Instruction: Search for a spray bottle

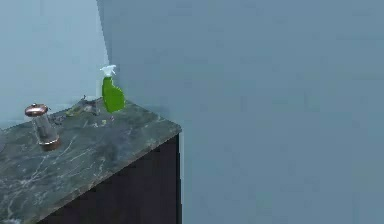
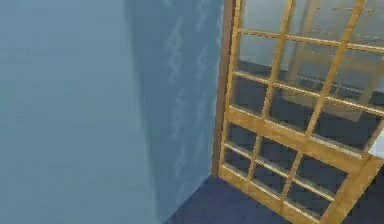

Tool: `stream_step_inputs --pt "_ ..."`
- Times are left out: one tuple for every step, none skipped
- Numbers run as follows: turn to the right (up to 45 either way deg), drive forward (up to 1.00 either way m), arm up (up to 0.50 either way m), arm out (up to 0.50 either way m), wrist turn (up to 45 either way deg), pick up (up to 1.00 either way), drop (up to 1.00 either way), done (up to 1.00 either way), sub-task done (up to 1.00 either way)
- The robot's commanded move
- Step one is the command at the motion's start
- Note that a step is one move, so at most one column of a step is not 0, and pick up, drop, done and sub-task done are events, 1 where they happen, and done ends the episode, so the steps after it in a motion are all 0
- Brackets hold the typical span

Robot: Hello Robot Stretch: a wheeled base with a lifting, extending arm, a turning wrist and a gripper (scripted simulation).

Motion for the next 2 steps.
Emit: stream_step_inputs --pt "-21.0 0.0 0.0 0.0 0.0 0.0 0.0 0.0 0.0" --pt "0.0 0.0 0.0 0.0 0.0 0.0 0.0 1.0 0.0"
